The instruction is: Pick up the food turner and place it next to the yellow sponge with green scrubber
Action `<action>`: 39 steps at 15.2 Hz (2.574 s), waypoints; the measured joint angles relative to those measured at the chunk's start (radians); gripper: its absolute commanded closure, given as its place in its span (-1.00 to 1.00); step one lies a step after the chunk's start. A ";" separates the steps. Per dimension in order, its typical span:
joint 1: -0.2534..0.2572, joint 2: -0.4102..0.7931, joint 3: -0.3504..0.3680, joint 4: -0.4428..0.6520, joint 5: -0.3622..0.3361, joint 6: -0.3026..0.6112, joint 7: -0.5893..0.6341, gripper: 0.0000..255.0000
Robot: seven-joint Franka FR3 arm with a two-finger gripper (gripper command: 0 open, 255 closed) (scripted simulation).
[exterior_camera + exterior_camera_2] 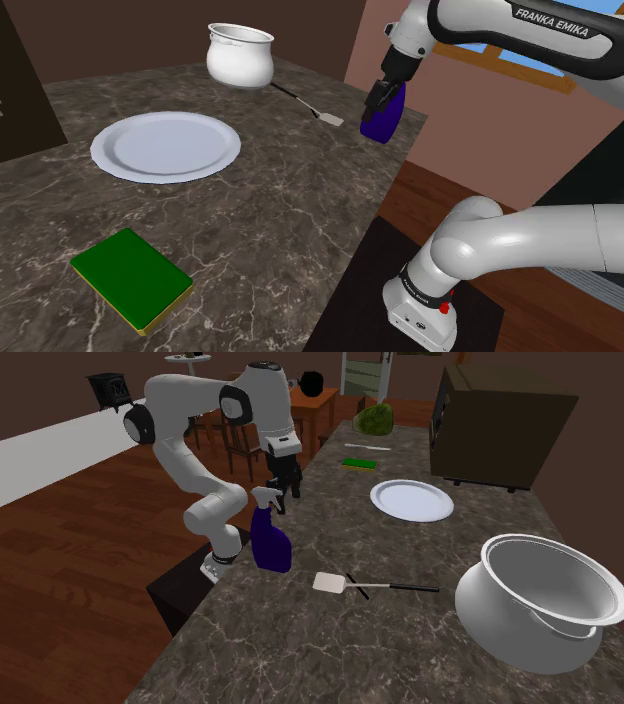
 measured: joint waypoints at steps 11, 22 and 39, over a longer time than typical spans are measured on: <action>0.014 0.300 -0.076 0.125 -0.004 0.218 -0.116 -1.00; 0.031 0.716 -0.149 0.454 0.076 0.351 -0.281 -1.00; 0.032 0.810 -0.152 0.451 0.104 0.454 -0.313 1.00</action>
